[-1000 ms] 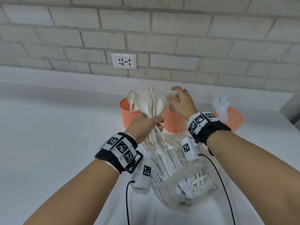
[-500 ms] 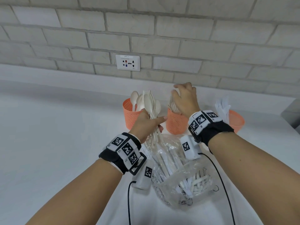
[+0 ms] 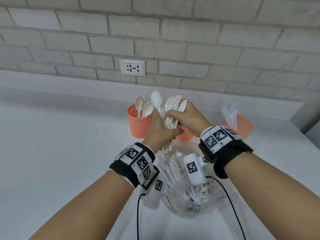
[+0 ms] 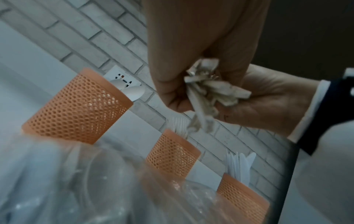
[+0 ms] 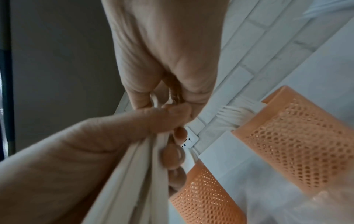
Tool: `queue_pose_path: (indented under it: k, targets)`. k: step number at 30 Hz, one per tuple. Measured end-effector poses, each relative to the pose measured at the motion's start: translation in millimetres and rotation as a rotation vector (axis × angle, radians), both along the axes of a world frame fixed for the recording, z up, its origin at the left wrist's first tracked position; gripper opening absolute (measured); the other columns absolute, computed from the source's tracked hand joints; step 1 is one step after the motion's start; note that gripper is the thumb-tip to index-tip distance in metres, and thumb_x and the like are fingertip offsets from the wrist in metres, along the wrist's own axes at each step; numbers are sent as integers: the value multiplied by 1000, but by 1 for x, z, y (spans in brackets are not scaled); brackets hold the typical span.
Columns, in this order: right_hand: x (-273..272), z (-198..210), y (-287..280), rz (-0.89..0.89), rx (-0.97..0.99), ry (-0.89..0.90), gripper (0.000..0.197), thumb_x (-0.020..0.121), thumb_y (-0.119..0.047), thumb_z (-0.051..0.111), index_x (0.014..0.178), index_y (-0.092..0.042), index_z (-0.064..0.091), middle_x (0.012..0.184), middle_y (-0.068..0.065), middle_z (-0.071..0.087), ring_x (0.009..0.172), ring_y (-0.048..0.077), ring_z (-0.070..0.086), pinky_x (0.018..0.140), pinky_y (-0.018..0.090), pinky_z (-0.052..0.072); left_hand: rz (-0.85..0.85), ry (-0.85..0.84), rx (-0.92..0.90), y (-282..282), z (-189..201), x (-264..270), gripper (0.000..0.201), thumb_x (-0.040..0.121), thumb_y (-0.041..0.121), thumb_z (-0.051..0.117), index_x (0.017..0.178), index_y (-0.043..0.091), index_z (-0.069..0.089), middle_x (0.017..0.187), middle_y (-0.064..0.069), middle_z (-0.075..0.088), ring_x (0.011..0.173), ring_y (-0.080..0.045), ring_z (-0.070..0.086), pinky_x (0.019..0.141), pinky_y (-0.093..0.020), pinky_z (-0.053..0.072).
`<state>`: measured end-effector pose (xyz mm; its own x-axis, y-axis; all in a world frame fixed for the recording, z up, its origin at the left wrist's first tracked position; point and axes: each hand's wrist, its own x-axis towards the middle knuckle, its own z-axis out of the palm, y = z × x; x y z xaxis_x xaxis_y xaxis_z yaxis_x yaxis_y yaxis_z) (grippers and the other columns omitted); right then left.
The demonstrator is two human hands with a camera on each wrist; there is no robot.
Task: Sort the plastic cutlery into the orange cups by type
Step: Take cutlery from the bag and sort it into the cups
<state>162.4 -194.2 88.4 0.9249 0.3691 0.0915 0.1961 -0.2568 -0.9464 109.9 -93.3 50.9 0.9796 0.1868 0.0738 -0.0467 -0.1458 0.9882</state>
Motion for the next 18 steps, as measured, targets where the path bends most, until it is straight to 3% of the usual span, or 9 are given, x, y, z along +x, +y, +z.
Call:
queue_pose_path:
  k: [4, 9, 13, 15, 17, 18]
  targets:
    - [-3, -2, -6, 1, 137, 90, 17, 82, -7, 63, 99, -8, 64, 95, 15, 70, 92, 29, 69, 82, 41, 56, -107, 24, -230, 3, 7, -7, 63, 73, -6, 73, 124, 2, 37, 89, -6, 61, 63, -8, 65, 56, -20, 51]
    - [-9, 1, -10, 93, 183, 114, 15, 84, -9, 65, 99, -8, 66, 90, 7, 72, 84, 18, 69, 72, 27, 54, -275, 121, -513, 6, 7, -9, 57, 81, -7, 64, 132, -5, 38, 75, -10, 61, 56, -14, 62, 53, -22, 52]
    - [-16, 3, -12, 99, 108, 105, 30, 83, -19, 69, 108, -6, 61, 88, 3, 68, 69, 3, 65, 57, 12, 47, -192, 109, -440, 2, 8, -10, 43, 86, -2, 60, 125, -5, 44, 69, -9, 59, 46, -10, 53, 47, -20, 48]
    - [-19, 2, -12, -92, 56, 54, 51, 77, -30, 74, 115, -6, 50, 88, -1, 60, 70, 2, 58, 56, 14, 42, -107, 70, -393, 2, 8, -9, 36, 85, -4, 61, 118, -1, 48, 70, -8, 58, 43, -9, 50, 46, -20, 46]
    - [-22, 1, -12, -301, 19, -105, 53, 76, -33, 74, 114, -11, 46, 82, -6, 53, 71, 3, 52, 59, 16, 38, -40, 21, -335, 0, 8, -9, 33, 83, -2, 65, 112, 3, 50, 74, -7, 59, 45, -9, 49, 47, -20, 45]
    - [-25, 1, -11, -324, -18, -185, 48, 76, -33, 74, 110, -10, 48, 77, -7, 51, 68, 4, 50, 59, 16, 37, -23, 1, -302, -1, 9, -10, 36, 82, -2, 66, 114, 4, 50, 75, -6, 59, 47, -9, 49, 47, -20, 44]
